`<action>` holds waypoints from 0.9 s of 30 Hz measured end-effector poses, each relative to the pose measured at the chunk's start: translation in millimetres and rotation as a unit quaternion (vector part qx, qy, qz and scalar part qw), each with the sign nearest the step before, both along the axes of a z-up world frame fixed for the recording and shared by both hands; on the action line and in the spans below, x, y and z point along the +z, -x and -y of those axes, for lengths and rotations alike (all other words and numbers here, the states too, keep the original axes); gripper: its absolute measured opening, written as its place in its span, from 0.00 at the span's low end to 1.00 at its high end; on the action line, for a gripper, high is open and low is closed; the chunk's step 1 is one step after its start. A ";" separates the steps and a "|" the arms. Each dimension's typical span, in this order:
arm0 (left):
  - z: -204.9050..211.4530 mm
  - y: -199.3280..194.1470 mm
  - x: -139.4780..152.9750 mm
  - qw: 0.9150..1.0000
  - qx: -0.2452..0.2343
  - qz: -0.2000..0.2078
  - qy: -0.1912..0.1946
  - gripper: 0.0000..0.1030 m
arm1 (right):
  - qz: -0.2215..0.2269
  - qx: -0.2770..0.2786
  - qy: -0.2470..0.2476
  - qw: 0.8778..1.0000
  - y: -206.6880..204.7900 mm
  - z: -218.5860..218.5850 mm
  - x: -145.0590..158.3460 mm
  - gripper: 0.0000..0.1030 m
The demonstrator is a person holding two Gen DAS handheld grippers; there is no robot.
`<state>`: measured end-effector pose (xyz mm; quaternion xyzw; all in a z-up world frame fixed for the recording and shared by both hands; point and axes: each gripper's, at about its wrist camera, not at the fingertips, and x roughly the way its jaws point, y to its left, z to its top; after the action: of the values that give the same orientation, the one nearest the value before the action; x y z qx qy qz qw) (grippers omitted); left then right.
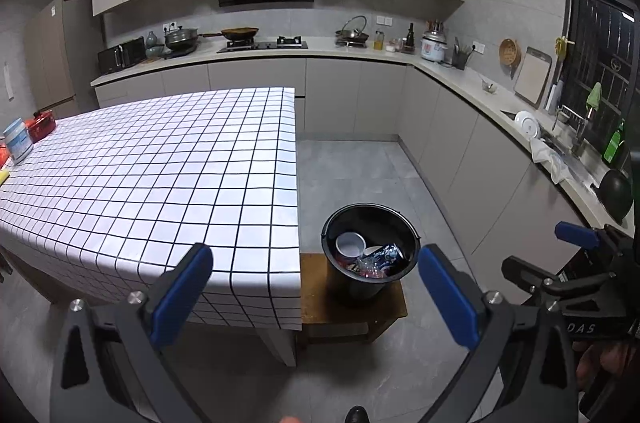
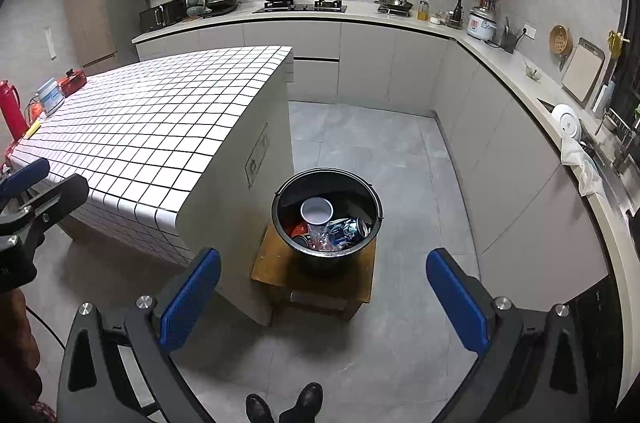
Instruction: Collect trash
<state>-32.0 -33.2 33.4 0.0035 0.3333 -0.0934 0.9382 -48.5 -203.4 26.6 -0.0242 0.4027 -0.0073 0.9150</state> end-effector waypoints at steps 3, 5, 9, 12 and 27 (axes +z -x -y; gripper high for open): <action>-0.4 1.1 -0.9 1.000 0.002 -0.001 0.000 1.00 | 0.005 -0.001 -0.001 1.000 0.4 3.0 2.6 1.00; 0.0 1.0 -0.6 1.000 0.001 0.000 -0.002 1.00 | 0.005 -0.001 -0.006 1.000 -0.2 5.7 3.0 1.00; 0.6 -1.0 -2.5 1.000 0.000 -0.003 -0.002 1.00 | 0.009 -0.002 -0.007 1.000 -1.0 7.0 5.2 1.00; 0.5 -1.1 -2.5 1.000 0.001 -0.002 -0.003 1.00 | 0.014 0.000 -0.009 1.000 -1.1 6.7 7.0 1.00; 0.4 -1.6 -2.8 1.000 0.013 -0.003 -0.005 1.00 | 0.013 0.015 -0.012 1.000 -9.2 5.2 6.3 1.00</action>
<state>-30.4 -33.6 30.5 0.0032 0.3364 -0.0794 0.9384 -39.2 -208.6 32.9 -0.0195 0.3907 0.0110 0.9202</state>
